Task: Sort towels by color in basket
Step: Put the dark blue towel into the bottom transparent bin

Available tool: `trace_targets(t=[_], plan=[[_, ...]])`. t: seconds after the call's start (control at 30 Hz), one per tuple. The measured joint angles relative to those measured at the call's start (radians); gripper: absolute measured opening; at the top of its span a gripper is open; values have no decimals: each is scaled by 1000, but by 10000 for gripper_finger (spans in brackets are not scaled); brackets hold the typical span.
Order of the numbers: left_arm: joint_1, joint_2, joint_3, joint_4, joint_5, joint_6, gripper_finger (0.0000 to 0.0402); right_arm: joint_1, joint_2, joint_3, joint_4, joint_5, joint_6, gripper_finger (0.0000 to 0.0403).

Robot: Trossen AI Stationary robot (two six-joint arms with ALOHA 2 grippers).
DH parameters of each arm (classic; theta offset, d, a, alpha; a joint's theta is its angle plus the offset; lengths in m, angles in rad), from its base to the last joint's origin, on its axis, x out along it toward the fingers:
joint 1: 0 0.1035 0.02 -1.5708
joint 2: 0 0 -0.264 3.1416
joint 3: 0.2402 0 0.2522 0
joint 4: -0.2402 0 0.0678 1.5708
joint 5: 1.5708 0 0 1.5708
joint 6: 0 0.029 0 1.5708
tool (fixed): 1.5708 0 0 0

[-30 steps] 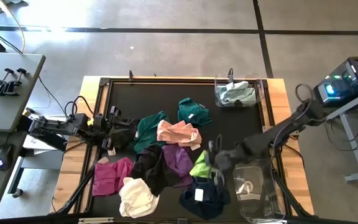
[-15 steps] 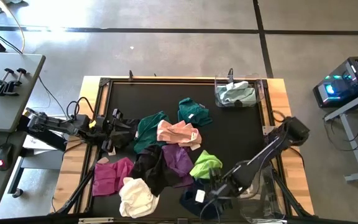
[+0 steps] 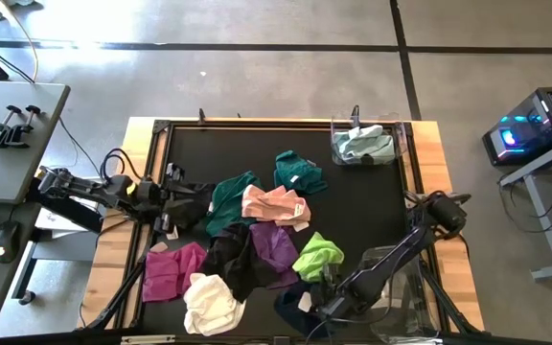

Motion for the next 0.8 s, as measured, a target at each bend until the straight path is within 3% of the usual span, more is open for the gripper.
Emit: trace_targets(t=[0.07, 0.27, 0.57, 0.8], plan=[[0, 0, 0, 17, 0, 33, 78, -1, -19, 25, -83, 18, 22, 15], [1, 0, 0, 82, -1, 100, 78, 2, -122, 203, -312, 107, 104, 20], [1, 5, 0, 94, 1, 102, 78, 79, -122, 653, -943, 26, 397, 10], [1, 13, 0, 77, 3, 101, 78, 120, -186, 671, -960, -119, 640, 5]])
